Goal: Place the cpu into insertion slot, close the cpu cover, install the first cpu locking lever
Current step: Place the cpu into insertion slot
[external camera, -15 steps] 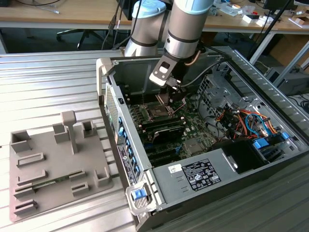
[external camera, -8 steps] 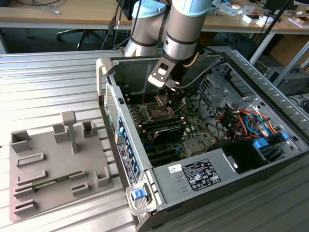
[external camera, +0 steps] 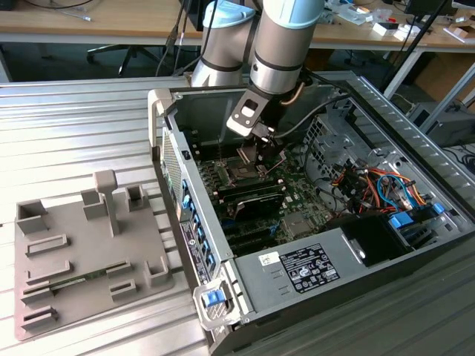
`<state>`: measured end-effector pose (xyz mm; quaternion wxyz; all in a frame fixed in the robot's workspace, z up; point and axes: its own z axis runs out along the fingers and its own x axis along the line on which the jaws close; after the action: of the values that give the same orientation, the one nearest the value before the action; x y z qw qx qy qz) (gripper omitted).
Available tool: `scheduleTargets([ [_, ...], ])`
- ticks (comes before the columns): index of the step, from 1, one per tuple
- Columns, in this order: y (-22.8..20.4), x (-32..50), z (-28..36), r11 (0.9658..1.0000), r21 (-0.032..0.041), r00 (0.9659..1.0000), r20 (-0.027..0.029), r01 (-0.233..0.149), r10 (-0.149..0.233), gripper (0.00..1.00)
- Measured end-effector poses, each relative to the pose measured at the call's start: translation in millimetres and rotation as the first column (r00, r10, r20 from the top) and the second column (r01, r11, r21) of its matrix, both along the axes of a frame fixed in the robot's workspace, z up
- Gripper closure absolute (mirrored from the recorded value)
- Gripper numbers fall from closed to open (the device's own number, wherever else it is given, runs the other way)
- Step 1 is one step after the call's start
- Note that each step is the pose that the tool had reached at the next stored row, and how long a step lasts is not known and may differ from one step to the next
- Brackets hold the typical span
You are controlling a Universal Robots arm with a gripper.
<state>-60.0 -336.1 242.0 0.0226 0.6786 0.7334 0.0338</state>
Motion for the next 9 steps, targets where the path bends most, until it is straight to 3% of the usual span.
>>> scheduleTargets([
  [9, 0.0, -0.4, -3.1, 1.0000, 0.0000, 1.0000, 0.0000, 0.000, 0.000, 0.45],
])
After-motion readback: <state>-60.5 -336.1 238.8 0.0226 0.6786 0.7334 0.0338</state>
